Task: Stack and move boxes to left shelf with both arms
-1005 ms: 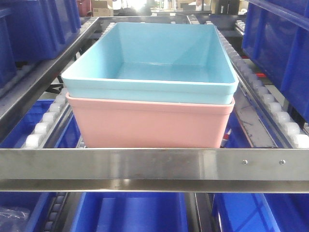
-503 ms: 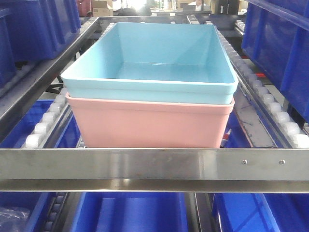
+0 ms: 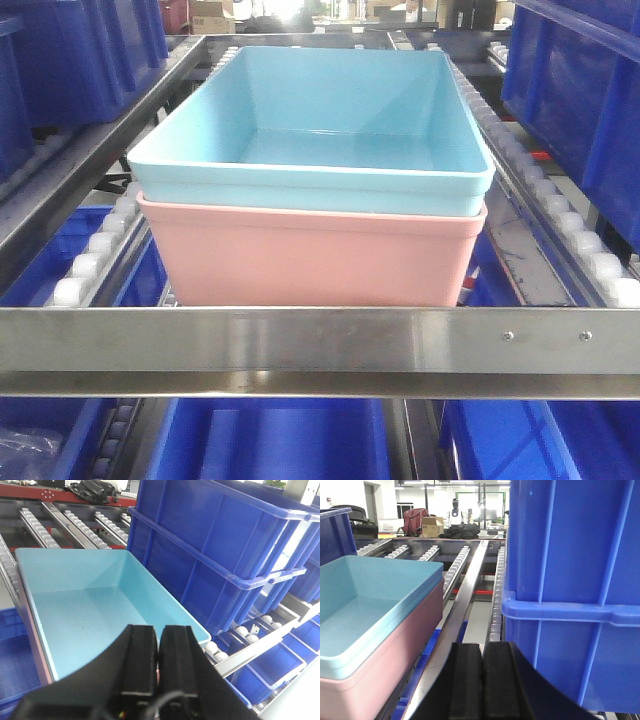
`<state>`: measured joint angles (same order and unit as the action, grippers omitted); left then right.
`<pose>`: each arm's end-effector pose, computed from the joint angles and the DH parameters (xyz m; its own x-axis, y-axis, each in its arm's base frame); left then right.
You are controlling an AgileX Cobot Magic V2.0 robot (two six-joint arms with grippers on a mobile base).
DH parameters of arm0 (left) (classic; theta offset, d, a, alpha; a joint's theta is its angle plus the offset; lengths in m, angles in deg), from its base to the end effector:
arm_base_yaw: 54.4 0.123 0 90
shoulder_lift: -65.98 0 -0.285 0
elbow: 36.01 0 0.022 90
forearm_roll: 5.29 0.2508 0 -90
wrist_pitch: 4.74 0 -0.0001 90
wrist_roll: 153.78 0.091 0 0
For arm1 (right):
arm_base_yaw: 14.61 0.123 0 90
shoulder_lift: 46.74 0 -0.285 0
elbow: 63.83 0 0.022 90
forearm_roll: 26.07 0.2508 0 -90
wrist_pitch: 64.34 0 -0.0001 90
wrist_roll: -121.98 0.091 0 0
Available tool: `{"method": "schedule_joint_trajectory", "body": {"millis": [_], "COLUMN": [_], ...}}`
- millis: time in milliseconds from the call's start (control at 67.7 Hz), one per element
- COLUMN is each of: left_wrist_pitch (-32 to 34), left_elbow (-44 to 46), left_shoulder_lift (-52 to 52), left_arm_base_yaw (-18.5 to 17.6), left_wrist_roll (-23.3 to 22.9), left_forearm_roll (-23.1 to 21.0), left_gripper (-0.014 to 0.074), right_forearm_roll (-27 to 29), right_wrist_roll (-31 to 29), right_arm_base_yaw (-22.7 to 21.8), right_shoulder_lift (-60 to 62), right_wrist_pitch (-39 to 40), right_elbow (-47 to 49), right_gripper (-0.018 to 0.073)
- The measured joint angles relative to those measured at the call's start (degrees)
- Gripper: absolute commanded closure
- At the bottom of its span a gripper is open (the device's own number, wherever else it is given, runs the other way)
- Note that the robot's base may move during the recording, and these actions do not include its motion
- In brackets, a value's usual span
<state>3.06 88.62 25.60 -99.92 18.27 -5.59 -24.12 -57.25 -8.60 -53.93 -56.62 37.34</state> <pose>0.0880 -0.0896 0.3076 -0.0775 -0.1258 -0.9890 0.7092 0.6903 -0.1434 0.0548 0.0054 0.2164 0.1966 0.0681 -0.9781 -0.1096 0.9929 0.0471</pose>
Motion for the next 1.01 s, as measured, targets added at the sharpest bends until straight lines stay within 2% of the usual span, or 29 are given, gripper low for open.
{"method": "schedule_joint_trajectory", "body": {"millis": [636,695,813,902,1005], "left_wrist_pitch": [-0.2,-0.2,-0.3,-0.7,-3.8], "left_elbow": [0.0,0.0,-1.5,-4.3,-8.0], "left_shoulder_lift": [0.0,0.0,2.1,6.4,13.9], "left_arm_base_yaw": [0.0,0.5,4.2,9.7,17.7], "left_wrist_roll": [0.0,1.5,4.2,4.6,4.8], "left_forearm_roll": [0.0,0.0,0.0,0.0,0.0], "left_gripper": [0.0599,0.0599,0.0599,0.0599,0.0599], "right_forearm_roll": [0.1,0.1,0.1,0.1,0.1], "right_wrist_roll": [-0.1,-0.1,-0.1,-0.1,-0.1], "right_arm_base_yaw": [0.0,0.0,0.0,0.0,0.0], "right_shoulder_lift": [0.0,0.0,0.0,0.0,0.0], "right_wrist_pitch": [0.0,0.0,0.0,0.0,0.0], "right_elbow": [0.0,0.0,0.0,0.0,0.0], "right_gripper": [0.0511,0.0511,0.0511,0.0511,0.0511]}}
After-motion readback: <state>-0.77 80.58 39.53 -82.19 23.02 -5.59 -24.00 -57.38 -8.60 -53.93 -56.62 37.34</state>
